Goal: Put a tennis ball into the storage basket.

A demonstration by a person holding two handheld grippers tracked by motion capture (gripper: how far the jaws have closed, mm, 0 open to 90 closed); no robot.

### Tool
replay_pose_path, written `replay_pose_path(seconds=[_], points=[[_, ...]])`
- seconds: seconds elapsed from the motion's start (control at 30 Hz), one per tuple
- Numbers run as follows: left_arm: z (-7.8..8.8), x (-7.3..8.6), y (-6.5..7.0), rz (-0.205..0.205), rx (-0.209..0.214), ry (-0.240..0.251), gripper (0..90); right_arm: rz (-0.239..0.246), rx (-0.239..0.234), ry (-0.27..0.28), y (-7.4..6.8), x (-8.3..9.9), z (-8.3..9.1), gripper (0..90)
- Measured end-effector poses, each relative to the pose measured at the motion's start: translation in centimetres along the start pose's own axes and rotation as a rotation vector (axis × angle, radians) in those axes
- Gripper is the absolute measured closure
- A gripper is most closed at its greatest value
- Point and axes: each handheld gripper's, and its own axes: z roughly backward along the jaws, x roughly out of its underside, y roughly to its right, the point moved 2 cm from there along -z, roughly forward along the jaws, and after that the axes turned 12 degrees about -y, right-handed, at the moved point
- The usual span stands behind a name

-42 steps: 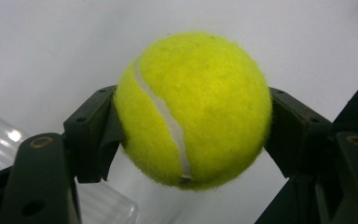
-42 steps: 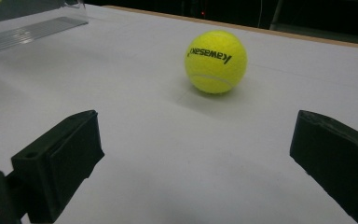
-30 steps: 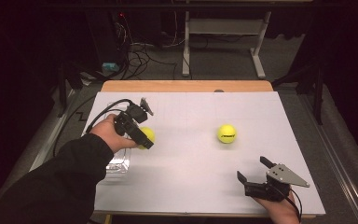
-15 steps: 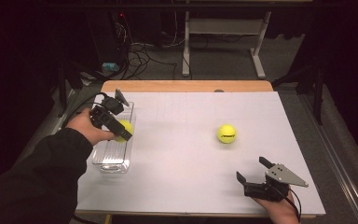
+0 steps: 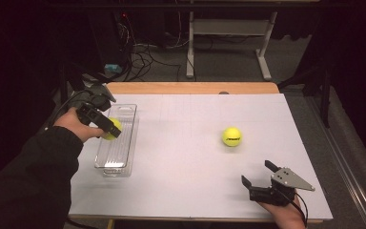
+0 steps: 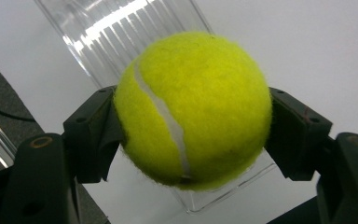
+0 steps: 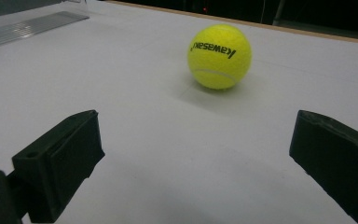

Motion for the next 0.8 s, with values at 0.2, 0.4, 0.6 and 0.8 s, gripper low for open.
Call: replay_pose_path(seconds=[0.2,0.4,0.6,0.8], points=[[-0.4,-0.8,-0.8,0.024,-0.003,-0.005,26.8,0.0,-0.001,0.001,0.0,0.0,0.0,2.4],[-1.3,-2.1,-1.0,0.038,0.006,-0.03,26.7,0.002,0.0,0.002,0.1,0.0,0.0,2.4],[-2.0,-3.2,-1.1,0.054,0.018,-0.03,26.6,-0.001,0.0,0.002,0.1,0.0,0.1,2.5],[-3.2,-4.0,-1.5,0.078,0.022,-0.041,26.6,0.001,0.001,0.005,0.2,0.0,0.1,2.5]])
